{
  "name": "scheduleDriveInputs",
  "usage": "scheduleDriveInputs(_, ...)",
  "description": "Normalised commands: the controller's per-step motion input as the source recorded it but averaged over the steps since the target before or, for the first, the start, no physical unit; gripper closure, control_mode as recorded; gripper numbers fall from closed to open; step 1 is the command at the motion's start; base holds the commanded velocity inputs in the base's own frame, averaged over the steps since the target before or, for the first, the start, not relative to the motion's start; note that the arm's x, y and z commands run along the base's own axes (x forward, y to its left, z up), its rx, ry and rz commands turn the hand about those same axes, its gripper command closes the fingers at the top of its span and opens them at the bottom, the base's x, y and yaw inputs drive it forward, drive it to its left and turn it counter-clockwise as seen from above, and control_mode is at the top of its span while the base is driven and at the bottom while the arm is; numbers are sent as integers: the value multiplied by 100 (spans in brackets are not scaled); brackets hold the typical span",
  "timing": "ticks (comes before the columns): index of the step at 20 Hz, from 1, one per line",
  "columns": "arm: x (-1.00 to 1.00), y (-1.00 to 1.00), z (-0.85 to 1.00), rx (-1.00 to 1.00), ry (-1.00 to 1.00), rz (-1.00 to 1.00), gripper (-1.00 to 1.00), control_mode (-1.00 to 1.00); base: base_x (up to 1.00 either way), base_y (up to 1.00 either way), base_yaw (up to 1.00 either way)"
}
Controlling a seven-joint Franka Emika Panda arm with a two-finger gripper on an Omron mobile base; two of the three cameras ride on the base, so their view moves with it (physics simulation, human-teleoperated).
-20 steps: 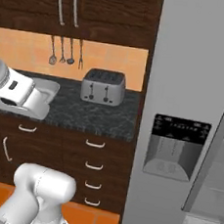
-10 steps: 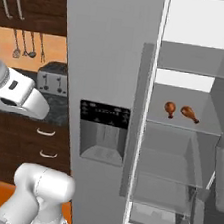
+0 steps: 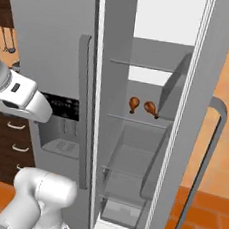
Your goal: Place one tomato and one chicken drumstick in each tupperware on the nearby counter, to pack two identical lunches.
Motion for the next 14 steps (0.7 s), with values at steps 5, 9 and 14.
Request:
scheduleDriveInputs(5,0,0,0,0,0,0,-100,100,39,-8,1)
scheduleDriveInputs(9,0,0,0,0,0,0,-100,100,38,-32,0)
scheduleDriveInputs(14,0,0,0,0,0,0,-100,100,0,-62,4)
